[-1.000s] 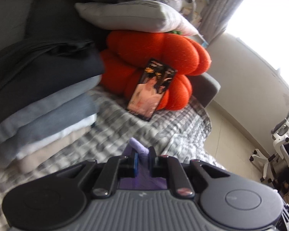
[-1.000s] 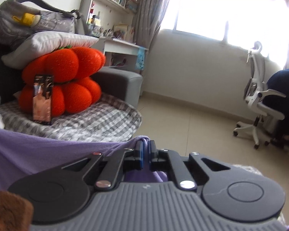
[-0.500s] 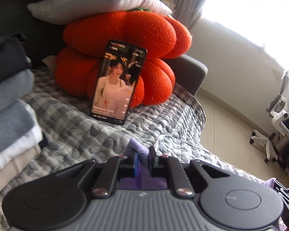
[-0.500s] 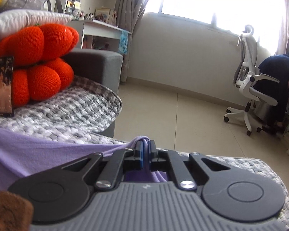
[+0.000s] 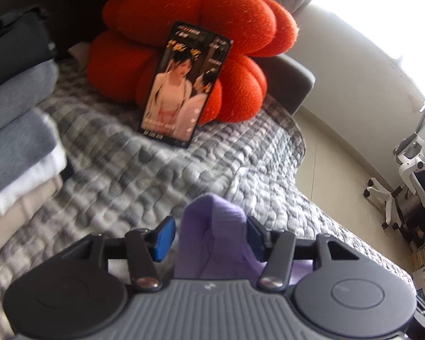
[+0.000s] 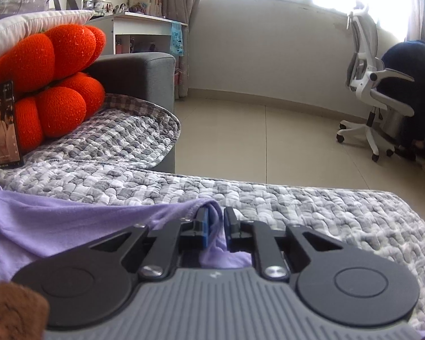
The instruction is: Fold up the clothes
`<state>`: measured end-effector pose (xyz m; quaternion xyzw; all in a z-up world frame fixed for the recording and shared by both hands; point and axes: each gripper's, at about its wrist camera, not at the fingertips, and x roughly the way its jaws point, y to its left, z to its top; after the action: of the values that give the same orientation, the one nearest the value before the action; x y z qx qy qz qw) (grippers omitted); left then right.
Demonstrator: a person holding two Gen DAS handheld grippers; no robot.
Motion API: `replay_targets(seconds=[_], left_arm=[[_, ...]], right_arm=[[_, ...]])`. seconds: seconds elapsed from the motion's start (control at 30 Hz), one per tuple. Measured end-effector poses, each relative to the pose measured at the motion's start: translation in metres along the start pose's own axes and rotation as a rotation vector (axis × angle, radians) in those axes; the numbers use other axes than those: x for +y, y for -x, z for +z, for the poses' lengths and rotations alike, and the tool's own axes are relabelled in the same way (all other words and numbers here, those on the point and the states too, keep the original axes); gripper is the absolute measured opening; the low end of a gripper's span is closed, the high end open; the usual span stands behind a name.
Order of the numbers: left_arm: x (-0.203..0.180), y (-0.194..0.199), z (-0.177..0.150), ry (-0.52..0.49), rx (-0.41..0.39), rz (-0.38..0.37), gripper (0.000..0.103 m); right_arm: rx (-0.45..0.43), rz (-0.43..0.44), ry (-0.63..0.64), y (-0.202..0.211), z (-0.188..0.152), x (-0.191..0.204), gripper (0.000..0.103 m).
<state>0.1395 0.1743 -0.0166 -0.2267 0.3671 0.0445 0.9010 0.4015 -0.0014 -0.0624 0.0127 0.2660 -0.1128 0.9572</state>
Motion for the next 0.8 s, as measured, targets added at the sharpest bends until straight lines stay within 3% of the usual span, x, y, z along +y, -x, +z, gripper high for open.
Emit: replay_targets(seconds=[0.1,0.43,0.7,0.8], left_arm=[[0.003,0.01,-0.006,0.013,0.018,0.016,0.06],[0.026,0.037,-0.034,0.106,0.105,0.012,0.061],[0.051,0.068,-0.056,0.22,0.101,-0.095,0.058],[0.059,0.072,-0.066,0.24,0.083,-0.123,0.052]], right_arm=[[-0.003,0.003,-0.016,0.013,-0.003,-0.005,0.034],[0.035,0.038,-0.048,0.049,-0.016,-0.005,0.038],[0.078,0.127,-0.112,0.084,-0.022,-0.009,0.039],[0.106,0.186,-0.114,0.095,-0.031,-0.007,0.04]])
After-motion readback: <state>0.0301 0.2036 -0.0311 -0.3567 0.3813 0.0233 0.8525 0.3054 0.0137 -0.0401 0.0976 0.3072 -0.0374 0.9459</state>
